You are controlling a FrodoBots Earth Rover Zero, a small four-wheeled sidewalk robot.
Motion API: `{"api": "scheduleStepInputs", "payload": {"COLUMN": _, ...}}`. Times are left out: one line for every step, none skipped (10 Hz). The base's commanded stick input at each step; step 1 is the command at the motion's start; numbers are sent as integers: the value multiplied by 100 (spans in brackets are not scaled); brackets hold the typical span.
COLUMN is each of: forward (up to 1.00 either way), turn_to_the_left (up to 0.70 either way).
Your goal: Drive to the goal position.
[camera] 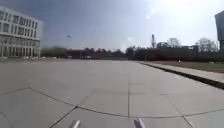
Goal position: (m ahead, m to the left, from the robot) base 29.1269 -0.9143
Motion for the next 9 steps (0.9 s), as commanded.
{"api": "scheduleStepInputs", "payload": {"forward": 100, "turn_to_the_left": 0}}
{"api": "scheduleStepInputs", "payload": {"forward": 100, "turn_to_the_left": 0}}
{"api": "scheduleStepInputs", "payload": {"forward": 100, "turn_to_the_left": 0}}
{"api": "scheduleStepInputs", "payload": {"forward": 100, "turn_to_the_left": 0}}
{"api": "scheduleStepInputs", "payload": {"forward": 100, "turn_to_the_left": 0}}
{"api": "scheduleStepInputs", "payload": {"forward": 100, "turn_to_the_left": 0}}
{"api": "scheduleStepInputs", "payload": {"forward": 100, "turn_to_the_left": 0}}
{"api": "scheduleStepInputs", "payload": {"forward": 100, "turn_to_the_left": 0}}
{"api": "scheduleStepInputs", "payload": {"forward": 100, "turn_to_the_left": 0}}
